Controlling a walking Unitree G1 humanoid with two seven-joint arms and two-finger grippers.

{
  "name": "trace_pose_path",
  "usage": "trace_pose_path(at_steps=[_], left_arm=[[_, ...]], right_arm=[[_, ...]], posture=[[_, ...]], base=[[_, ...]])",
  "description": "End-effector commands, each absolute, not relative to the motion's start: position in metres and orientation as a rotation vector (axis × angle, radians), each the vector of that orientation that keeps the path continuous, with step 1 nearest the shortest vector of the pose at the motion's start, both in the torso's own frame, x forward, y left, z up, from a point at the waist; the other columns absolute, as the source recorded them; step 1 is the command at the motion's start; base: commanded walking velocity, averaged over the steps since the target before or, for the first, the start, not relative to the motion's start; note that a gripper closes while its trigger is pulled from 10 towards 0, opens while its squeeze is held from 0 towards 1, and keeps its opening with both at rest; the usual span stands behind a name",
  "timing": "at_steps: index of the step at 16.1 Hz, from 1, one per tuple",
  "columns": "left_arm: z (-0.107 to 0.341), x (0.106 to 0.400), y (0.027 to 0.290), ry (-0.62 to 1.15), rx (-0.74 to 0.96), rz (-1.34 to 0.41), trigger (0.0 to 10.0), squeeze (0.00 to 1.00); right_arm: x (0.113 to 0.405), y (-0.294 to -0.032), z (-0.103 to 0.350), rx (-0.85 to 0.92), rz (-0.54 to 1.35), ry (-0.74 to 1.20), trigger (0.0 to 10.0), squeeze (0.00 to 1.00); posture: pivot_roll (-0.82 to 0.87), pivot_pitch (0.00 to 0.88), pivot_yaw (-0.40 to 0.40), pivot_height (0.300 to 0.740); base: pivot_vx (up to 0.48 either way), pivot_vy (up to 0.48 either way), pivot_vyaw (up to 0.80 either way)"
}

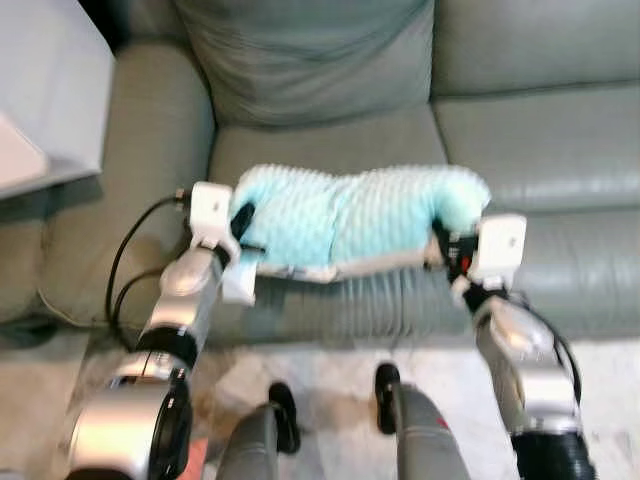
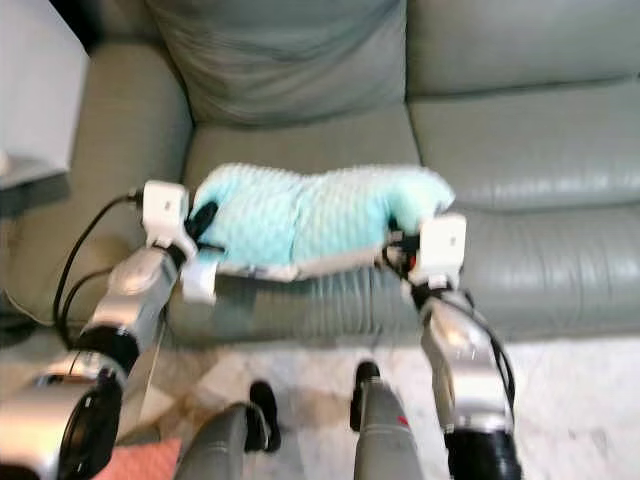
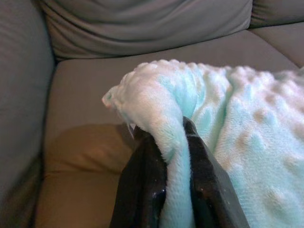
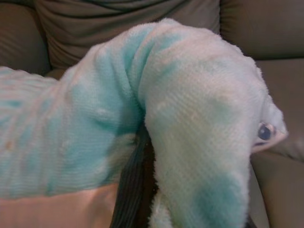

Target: Move the pillow to the sofa

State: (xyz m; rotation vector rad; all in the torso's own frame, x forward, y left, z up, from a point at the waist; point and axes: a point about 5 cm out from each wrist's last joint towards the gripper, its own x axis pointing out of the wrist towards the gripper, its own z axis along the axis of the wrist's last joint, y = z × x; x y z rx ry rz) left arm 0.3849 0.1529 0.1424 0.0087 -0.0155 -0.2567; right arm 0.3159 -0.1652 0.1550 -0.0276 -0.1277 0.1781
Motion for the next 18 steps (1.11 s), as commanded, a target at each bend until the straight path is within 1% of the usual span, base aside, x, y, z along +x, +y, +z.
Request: trace_pose_path(at_steps=[1, 4, 8, 11, 13, 15, 16, 17, 18], left_arm=[[0.138, 0.384, 0.157, -0.013, -0.003, -0.232, 10.0, 0.0], [0.139, 0.385, 0.156, -0.023, -0.021, -0.178, 10.0, 0.0], [0.138, 0.385, 0.17, -0.031, -0.032, -0.058, 10.0, 0.0], [0.126, 0.38, 0.177, 0.012, -0.038, -0.01, 10.0, 0.0], [0.13, 0.382, 0.184, 0.004, -0.054, 0.065, 10.0, 0.0], [0.142, 0.386, 0.187, -0.036, -0.094, 0.099, 10.0, 0.0], [0.146, 0.388, 0.188, -0.048, -0.119, 0.121, 10.0, 0.4], [0.148, 0.389, 0.189, -0.049, -0.137, 0.141, 10.0, 1.0], [0.148, 0.389, 0.19, -0.052, -0.146, 0.152, 10.0, 1.0]], right_arm=[[0.314, -0.164, 0.149, -0.021, 0.2, -0.12, 10.0, 0.0], [0.319, -0.162, 0.146, -0.037, 0.225, -0.134, 10.0, 0.0], [0.323, -0.15, 0.143, 0.003, 0.265, -0.147, 10.0, 0.0], [0.325, -0.144, 0.136, -0.002, 0.282, -0.139, 10.0, 0.0], [0.332, -0.147, 0.136, -0.013, 0.247, -0.144, 10.0, 0.0], [0.337, -0.15, 0.144, -0.013, 0.237, -0.174, 10.0, 0.0], [0.339, -0.152, 0.149, -0.01, 0.232, -0.195, 10.0, 0.25], [0.341, -0.153, 0.152, -0.009, 0.235, -0.21, 10.0, 1.0], [0.342, -0.155, 0.154, -0.019, 0.235, -0.22, 10.0, 1.0]], posture=[[-0.2, 0.607, 0.13, 0.74], [-0.21, 0.629, 0.123, 0.74], [-0.21, 0.627, 0.114, 0.74], [-0.22, 0.626, 0.104, 0.74], [-0.22, 0.631, 0.096, 0.74], [-0.22, 0.63, 0.095, 0.74], [-0.22, 0.629, 0.094, 0.74], [-0.23, 0.619, 0.093, 0.74], [-0.23, 0.612, 0.092, 0.74]], base=[[0.0, 0.0, 0.0], [0.0, 0.0, 0.0], [0.0, 0.0, 0.0], [0.0, 0.0, 0.0], [0.0, 0.0, 0.0], [0.0, 0.0, 0.0], [0.0, 0.0, 0.0], [0.0, 0.0, 0.0], [0.0, 0.0, 0.0]])
